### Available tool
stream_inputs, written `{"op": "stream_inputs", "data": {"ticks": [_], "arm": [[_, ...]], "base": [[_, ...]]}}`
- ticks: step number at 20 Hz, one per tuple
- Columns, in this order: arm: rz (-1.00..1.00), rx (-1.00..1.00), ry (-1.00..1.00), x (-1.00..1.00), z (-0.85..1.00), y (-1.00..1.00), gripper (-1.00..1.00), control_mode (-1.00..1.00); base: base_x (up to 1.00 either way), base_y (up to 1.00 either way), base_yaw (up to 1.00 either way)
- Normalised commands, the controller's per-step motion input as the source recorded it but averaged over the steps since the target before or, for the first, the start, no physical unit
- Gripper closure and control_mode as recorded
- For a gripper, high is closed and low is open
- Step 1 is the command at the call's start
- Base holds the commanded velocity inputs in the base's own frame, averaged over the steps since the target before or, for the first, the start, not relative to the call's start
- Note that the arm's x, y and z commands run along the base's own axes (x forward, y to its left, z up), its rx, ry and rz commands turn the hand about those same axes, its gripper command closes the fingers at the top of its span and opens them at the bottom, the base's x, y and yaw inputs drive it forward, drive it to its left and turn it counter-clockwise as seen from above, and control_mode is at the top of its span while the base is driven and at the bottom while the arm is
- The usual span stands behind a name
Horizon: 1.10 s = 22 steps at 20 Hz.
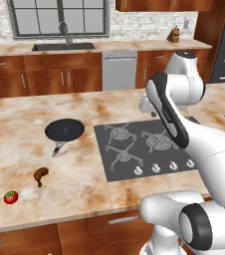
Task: Place both pans onto different burners. Then place the tomato and the chicken drumstick on different pans.
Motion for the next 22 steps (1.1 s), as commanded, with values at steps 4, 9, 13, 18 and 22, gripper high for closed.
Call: {"op": "stream_inputs", "data": {"ticks": [4, 9, 13, 18, 22], "arm": [[-0.06, -0.01, 0.0, 0.15, -0.1, 0.41, -1.0, -1.0], [-0.12, -0.04, 0.04, 0.42, -0.1, 1.0, -1.0, -1.0], [-0.07, -0.06, 0.14, 0.54, -0.14, 1.0, -1.0, -1.0], [-0.01, 0.02, 0.36, 0.37, -0.11, 0.78, -1.0, -1.0], [0.0, 0.08, 0.23, 0.18, -0.51, 0.41, -1.0, -1.0]], "base": [[0.0, 0.0, 0.0], [0.0, 0.0, 0.0], [0.0, 0.0, 0.0], [0.0, 0.0, 0.0], [0.0, 0.0, 0.0]]}}
